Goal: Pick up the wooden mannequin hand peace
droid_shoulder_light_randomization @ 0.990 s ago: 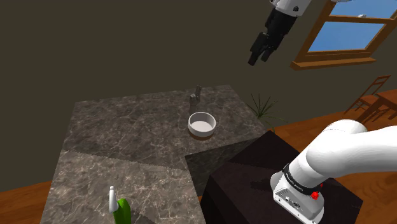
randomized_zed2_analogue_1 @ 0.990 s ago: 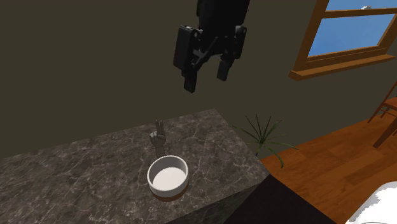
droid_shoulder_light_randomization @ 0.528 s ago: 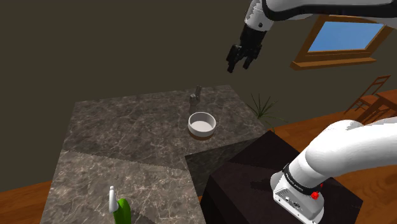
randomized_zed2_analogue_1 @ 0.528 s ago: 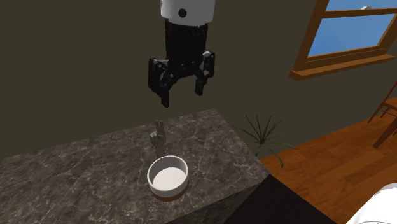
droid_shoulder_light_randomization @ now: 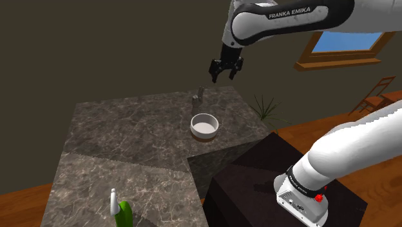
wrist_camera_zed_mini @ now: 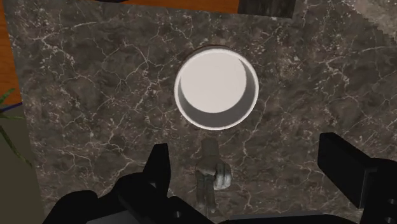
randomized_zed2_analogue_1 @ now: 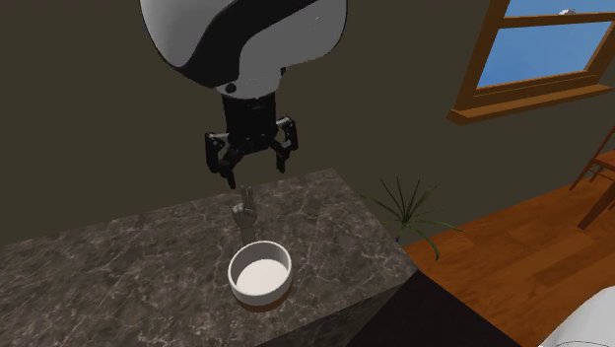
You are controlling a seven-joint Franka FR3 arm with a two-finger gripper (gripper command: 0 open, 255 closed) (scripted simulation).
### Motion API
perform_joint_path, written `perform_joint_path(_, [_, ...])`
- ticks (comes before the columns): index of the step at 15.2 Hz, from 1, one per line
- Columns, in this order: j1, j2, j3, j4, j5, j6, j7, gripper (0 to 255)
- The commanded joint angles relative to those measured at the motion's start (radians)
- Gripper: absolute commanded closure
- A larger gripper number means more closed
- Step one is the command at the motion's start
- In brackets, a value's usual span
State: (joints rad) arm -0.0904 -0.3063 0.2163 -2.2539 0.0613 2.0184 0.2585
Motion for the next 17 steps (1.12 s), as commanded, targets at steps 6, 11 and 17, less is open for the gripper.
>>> perform_joint_path(6, [-0.028, 0.286, 0.044, 0.124, -0.113, 0.118, 0.197, 0])
perform_joint_path(11, [-0.020, 0.486, 0.035, 0.246, -0.205, 0.156, 0.332, 0])
perform_joint_path(17, [0.011, 0.723, -0.009, 0.431, -0.287, 0.162, 0.461, 0])
